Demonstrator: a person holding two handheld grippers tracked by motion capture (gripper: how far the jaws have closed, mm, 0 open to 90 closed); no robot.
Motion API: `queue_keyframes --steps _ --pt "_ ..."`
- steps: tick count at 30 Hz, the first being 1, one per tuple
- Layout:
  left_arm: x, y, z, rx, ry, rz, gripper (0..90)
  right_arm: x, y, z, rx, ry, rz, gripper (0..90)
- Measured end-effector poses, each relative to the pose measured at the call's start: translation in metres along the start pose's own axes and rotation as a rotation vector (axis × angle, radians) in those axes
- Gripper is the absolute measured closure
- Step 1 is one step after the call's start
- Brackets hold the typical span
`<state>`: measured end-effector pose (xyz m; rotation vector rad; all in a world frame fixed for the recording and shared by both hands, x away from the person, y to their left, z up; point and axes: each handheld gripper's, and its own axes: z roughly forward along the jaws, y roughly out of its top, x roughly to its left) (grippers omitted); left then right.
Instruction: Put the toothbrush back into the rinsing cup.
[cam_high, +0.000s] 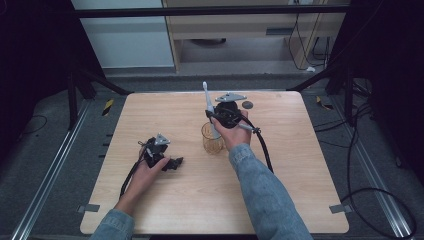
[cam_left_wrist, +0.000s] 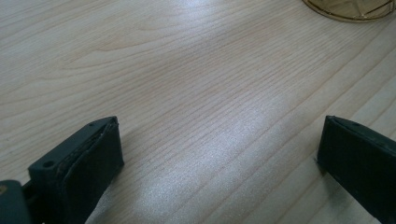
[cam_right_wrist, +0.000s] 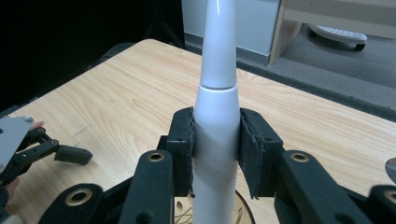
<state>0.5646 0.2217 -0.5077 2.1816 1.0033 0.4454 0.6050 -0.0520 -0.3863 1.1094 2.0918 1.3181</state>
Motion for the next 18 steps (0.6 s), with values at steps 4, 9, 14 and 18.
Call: queue_keyframes --steps 4,9,14,18 --pt "0.000 0.000 0.000 -0.001 0.000 0.000 0.0 -0.001 -0.003 0.001 0.013 -0.004 0.000 67.2" --pt "0.000 0.000 0.000 0.000 0.000 0.000 0.0 -0.003 -0.007 0.002 0.021 -0.006 0.004 67.2" --pt "0.000 0.000 0.000 0.000 0.000 0.000 0.0 -0.003 -0.010 0.002 0.032 -0.006 0.001 67.2" --pt "0.000 0.000 0.000 0.000 0.000 0.000 0.0 -0.003 -0.011 0.003 0.035 -0.007 0.007 67.2"
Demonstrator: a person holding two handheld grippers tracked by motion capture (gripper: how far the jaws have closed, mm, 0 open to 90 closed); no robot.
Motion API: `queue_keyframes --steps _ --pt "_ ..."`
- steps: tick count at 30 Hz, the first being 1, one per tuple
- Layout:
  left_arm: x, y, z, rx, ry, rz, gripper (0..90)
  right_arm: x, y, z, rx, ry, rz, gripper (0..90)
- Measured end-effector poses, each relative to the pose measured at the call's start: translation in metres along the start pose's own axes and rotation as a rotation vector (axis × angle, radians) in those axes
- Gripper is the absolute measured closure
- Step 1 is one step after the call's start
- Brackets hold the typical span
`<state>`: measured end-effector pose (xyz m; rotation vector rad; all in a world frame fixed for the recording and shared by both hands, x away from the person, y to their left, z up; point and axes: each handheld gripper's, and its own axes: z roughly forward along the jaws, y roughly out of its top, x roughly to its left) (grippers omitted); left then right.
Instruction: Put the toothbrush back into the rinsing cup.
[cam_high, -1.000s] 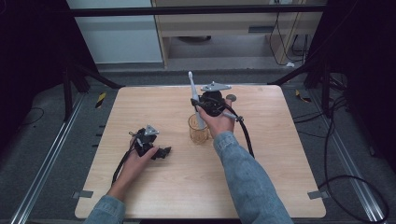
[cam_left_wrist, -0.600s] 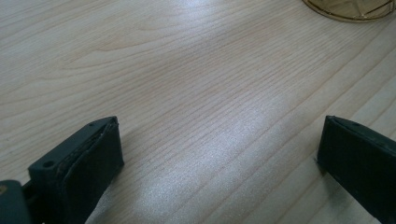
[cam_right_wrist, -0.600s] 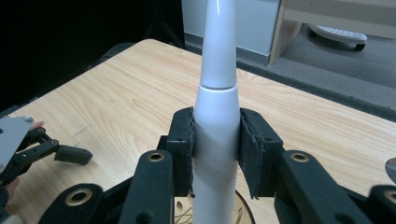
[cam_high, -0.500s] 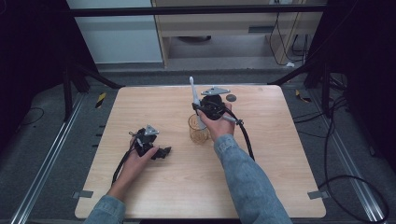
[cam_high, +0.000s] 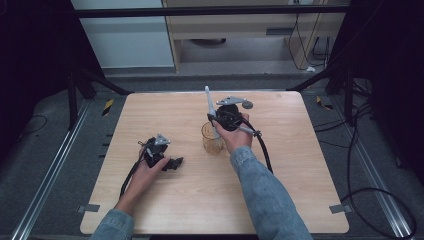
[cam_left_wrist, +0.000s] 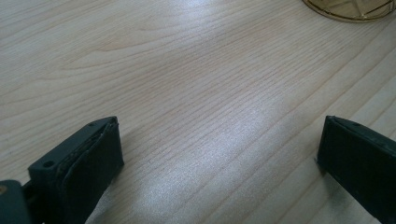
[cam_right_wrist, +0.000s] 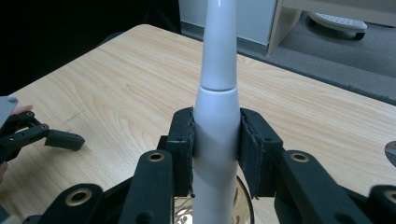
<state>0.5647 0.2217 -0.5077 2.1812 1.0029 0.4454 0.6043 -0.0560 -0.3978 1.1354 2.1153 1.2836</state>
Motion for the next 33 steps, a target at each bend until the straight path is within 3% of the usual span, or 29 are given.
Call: queue_keyframes --steps 33 --pt "0.0002 0.0001 0.0001 0.000 -0.001 0.000 0.0 -0.0009 -0.0057 0.0050 0.069 -0.002 -0.001 67.2"
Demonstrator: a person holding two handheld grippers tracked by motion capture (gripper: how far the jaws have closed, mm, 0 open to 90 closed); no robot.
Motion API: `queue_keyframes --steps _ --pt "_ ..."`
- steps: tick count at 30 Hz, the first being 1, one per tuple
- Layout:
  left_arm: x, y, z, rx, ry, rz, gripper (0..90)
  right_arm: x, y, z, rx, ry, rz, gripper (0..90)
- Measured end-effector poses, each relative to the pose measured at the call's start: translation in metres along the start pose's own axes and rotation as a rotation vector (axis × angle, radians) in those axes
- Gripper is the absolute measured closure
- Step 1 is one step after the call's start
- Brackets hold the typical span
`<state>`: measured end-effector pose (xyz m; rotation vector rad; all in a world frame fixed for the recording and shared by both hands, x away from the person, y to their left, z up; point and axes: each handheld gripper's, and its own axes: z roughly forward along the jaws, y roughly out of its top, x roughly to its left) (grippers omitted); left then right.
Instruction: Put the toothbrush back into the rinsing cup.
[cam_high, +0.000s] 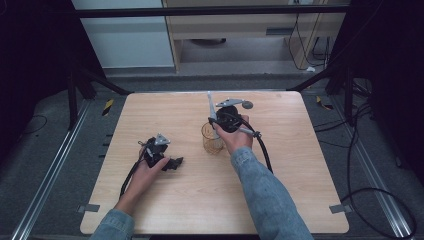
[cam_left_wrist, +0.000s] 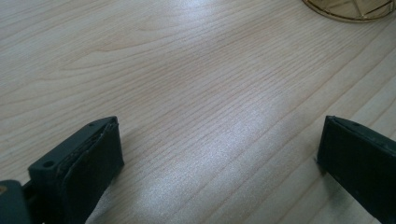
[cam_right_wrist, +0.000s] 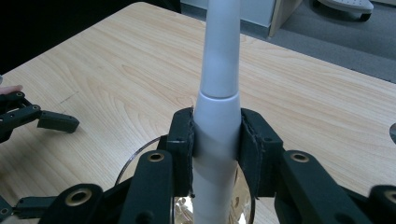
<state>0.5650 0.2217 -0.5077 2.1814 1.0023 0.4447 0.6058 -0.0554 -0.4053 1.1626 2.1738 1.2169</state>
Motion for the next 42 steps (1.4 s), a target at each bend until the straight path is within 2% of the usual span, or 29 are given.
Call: queue_keyframes --steps 42 --pt "0.0001 0.0001 0.0001 0.000 -0.001 0.000 0.0 0.0000 0.0046 0.0071 0.036 -0.009 0.000 67.0"
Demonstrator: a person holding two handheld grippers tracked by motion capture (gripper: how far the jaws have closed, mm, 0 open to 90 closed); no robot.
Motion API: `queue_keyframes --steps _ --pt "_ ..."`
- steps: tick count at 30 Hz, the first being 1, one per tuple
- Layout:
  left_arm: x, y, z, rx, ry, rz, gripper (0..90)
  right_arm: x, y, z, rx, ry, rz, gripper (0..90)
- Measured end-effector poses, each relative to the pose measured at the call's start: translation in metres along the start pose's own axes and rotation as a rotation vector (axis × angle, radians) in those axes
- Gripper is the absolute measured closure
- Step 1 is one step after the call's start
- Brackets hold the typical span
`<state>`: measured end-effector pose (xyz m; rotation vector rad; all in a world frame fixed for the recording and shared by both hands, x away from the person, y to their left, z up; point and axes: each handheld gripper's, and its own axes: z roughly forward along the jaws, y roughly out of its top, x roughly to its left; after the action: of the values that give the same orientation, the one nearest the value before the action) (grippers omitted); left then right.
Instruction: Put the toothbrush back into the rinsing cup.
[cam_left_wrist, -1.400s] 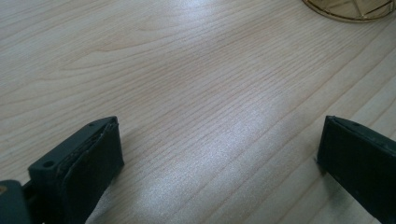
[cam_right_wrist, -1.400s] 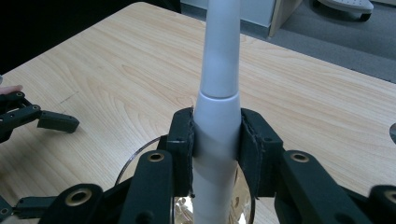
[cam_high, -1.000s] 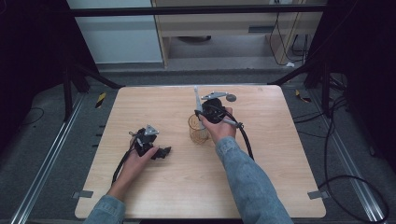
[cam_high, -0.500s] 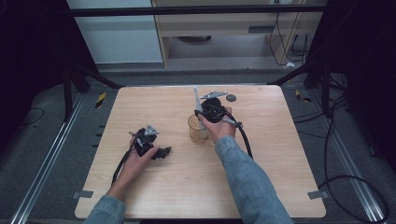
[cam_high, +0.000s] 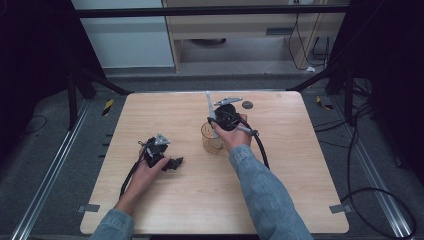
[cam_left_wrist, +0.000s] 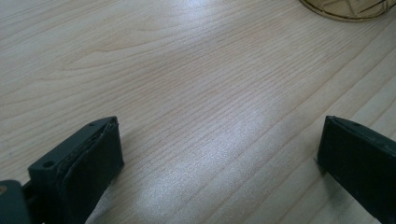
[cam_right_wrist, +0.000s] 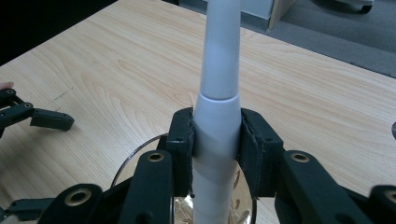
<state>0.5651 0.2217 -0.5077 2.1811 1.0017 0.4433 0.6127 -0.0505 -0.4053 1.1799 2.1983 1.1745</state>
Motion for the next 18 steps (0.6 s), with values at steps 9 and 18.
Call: queue_keyframes --steps 9,18 --pt "0.0001 0.0000 0.0001 0.000 -0.001 0.000 0.0 0.0008 0.0017 0.0023 0.004 0.001 -0.006 66.9" --pt "0.0001 0.0001 0.0000 0.000 -0.001 0.000 0.0 0.0014 0.0030 0.0037 0.009 0.004 -0.005 66.7"
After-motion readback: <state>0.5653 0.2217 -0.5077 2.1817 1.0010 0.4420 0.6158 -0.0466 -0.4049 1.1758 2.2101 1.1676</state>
